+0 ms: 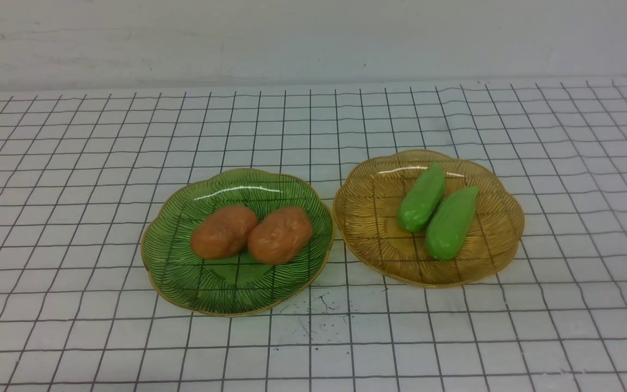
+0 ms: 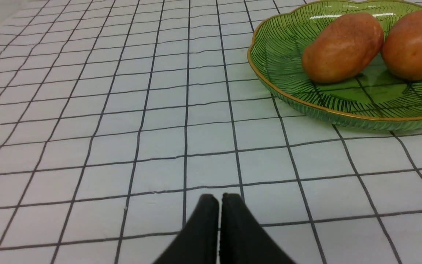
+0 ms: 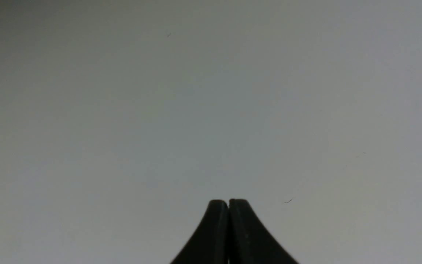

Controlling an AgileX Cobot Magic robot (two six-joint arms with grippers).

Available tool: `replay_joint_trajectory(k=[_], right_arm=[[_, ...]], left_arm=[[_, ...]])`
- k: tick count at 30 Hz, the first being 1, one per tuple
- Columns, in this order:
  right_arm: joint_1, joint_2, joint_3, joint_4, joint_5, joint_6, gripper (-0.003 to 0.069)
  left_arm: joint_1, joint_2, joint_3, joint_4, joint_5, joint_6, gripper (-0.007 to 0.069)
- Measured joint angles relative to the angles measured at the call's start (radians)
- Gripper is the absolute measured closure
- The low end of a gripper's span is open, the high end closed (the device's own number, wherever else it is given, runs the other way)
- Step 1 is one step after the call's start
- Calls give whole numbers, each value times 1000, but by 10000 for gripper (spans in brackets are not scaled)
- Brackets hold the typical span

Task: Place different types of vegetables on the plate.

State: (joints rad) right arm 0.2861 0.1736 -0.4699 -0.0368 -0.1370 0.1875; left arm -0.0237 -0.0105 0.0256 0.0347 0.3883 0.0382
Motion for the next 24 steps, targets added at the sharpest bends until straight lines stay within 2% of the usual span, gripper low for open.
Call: replay_joint_trajectory(k=[21,24], right_arm=[[0,0,0,0,0,-1,674],[0,-4,0,-10,26,-37,674]], left_arm=[[0,0,0,-3,0,0,632],[0,0,0,-3,0,0,632]])
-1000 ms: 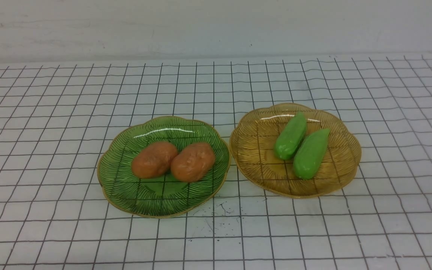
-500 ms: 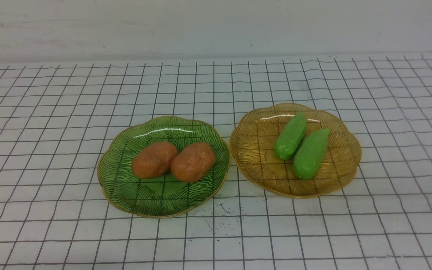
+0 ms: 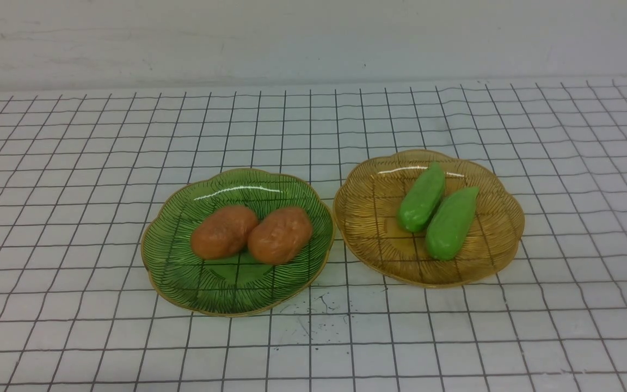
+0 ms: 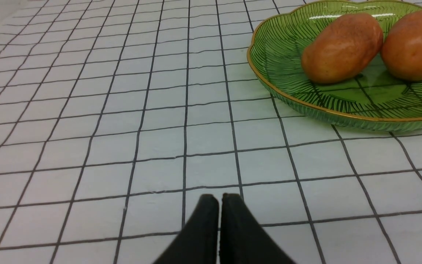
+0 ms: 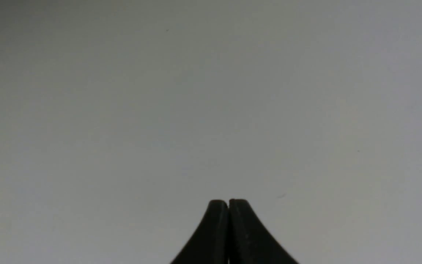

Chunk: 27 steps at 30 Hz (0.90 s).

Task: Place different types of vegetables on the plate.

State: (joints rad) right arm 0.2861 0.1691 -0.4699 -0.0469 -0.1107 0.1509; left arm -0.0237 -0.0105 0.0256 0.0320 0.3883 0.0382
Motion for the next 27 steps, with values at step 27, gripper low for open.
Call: replay_joint_trajectory(k=[27], right_arm=[[-273,-177,492,-94,494,-5,674]], left_arm=[[0,0,0,0,0,0,632]])
